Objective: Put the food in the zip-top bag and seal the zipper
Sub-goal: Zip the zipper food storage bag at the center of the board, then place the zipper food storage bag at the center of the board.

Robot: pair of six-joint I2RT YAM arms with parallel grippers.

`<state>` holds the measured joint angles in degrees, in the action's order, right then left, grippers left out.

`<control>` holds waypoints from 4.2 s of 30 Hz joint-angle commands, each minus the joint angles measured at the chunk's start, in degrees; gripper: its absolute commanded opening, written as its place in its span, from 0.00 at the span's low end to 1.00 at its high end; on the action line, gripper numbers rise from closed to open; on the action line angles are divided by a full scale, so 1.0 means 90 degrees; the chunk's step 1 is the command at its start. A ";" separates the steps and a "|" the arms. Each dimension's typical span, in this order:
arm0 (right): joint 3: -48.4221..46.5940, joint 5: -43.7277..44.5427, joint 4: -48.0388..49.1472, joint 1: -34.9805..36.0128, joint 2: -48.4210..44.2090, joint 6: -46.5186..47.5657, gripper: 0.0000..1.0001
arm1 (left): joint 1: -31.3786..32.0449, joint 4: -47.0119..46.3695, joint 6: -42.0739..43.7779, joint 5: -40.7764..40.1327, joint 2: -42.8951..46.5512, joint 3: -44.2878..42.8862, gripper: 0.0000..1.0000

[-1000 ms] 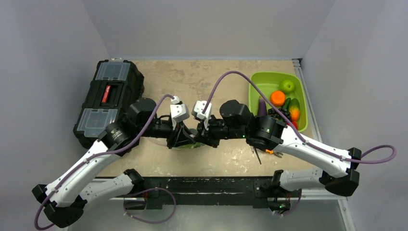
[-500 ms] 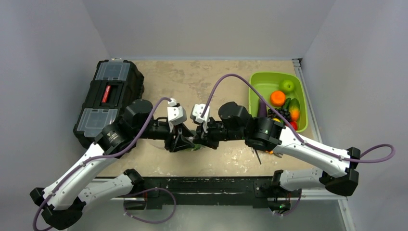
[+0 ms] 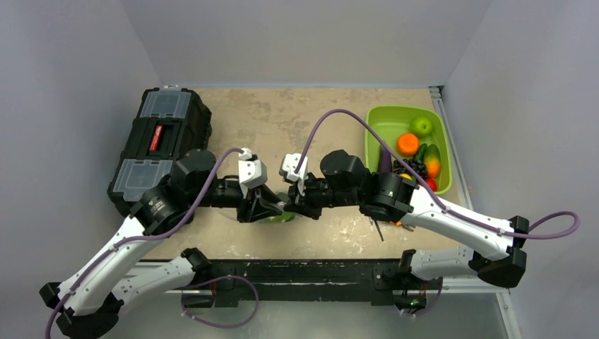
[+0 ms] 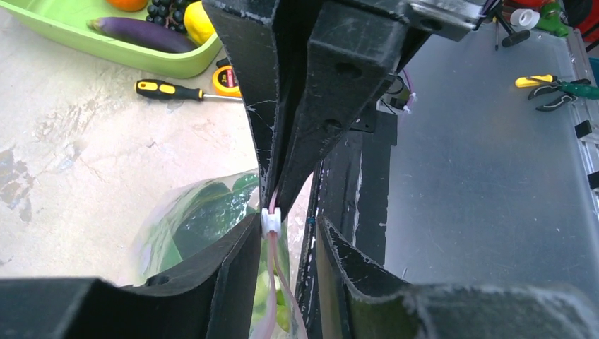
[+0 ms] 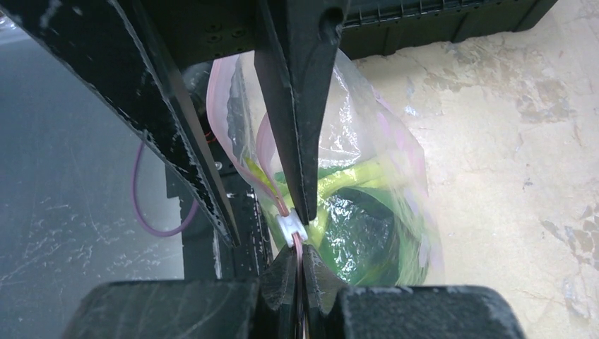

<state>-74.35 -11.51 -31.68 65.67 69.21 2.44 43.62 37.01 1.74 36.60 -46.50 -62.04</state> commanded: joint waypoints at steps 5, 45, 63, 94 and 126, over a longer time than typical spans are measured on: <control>-0.0083 0.0009 0.0316 0.0000 -0.0146 0.0022 0.00 | 0.0008 -0.0107 0.0134 -0.0078 -0.0174 -0.0196 0.34; 0.0809 0.4789 0.0876 -0.0038 -0.0964 -0.1384 0.00 | -0.0012 0.1433 0.0642 -0.2142 0.0917 -0.0279 0.00; 0.0888 0.4809 0.0968 -0.0133 -0.1047 -0.1447 0.00 | -0.0012 0.2728 0.0525 -0.3515 0.2175 -0.0361 0.00; -0.3266 0.3396 0.3815 -0.2334 0.3032 0.0708 0.00 | -0.0646 -0.0533 0.1374 -0.7892 -0.2156 -0.3148 0.88; 0.3459 -0.0987 0.6080 -0.1213 0.1997 -0.1783 0.39 | -0.0637 0.1793 -0.2030 -0.6625 0.2284 -0.0825 0.93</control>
<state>-44.07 -14.39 20.97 54.39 87.74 -10.26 38.00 54.17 -14.87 -21.67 -26.20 -69.69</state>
